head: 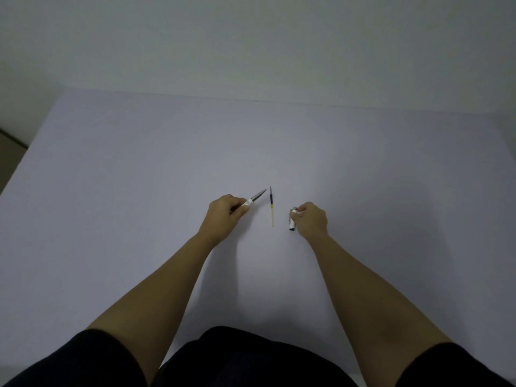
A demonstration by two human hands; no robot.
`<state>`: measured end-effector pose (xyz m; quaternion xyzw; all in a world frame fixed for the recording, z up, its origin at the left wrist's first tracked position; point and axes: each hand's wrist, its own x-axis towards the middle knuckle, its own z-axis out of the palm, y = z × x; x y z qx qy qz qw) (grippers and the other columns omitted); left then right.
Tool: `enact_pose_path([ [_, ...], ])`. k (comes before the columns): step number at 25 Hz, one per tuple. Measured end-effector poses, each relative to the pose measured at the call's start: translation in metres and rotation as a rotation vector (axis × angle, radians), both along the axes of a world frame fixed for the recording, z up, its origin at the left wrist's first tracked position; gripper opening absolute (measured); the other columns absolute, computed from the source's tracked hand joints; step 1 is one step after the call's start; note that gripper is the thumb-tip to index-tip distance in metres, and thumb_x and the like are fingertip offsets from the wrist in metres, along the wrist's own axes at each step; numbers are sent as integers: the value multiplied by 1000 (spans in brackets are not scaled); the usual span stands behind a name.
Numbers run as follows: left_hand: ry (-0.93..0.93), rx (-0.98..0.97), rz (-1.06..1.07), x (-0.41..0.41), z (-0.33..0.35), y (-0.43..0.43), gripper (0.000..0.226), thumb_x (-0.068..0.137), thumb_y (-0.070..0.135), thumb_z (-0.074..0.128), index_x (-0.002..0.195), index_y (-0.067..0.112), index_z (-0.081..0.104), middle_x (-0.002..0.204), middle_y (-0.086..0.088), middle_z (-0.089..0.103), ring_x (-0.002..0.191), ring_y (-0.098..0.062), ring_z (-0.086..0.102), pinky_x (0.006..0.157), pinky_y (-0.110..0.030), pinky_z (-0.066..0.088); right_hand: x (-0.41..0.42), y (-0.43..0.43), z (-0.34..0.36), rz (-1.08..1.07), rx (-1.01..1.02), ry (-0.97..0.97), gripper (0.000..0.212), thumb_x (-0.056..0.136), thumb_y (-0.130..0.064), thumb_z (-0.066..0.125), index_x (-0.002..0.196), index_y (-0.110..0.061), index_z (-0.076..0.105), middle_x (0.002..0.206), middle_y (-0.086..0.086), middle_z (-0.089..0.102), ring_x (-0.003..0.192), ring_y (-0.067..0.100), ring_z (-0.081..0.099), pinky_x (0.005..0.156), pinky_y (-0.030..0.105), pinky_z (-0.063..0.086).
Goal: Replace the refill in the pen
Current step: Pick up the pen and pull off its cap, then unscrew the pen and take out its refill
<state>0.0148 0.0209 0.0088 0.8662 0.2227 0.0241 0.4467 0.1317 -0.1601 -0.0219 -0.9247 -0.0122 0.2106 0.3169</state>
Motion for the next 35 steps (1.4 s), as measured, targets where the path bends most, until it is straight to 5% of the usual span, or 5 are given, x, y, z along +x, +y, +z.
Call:
enact_pose_path([
  [9,-29,138,-122,14,20,7,22,91,23,54,105,13,67,88,-10,62,79,-20,55,72,-26,37,23,7,53,235,219,-250,21,92,-19,55,95,-2,67,85,14,70,80,24,62,75,28,46],
  [12,-55,218,-185,20,31,11,23,92,23,54,109,13,65,89,-10,60,77,-17,50,71,-25,35,28,14,85,577,289,-418,25,92,-22,56,110,-7,66,105,12,71,95,20,64,85,24,45],
  [16,-86,267,-246,25,46,7,22,91,24,55,104,10,67,82,-4,56,74,-15,48,69,-24,34,23,18,96,915,-55,-479,40,92,-34,53,127,-14,54,128,6,61,118,23,54,96,35,44],
  [24,-104,356,-404,23,55,7,27,96,23,45,91,4,63,70,-11,60,62,-24,49,58,-28,33,21,34,111,1043,-247,-393,21,96,-18,46,92,-9,65,77,12,63,70,28,54,62,35,39],
  [35,-170,362,-412,19,65,7,25,96,22,45,94,4,63,72,-14,62,65,-25,50,61,-31,36,29,28,130,1007,-116,-283,22,92,-26,53,102,-13,68,98,5,72,89,24,62,81,35,48],
])
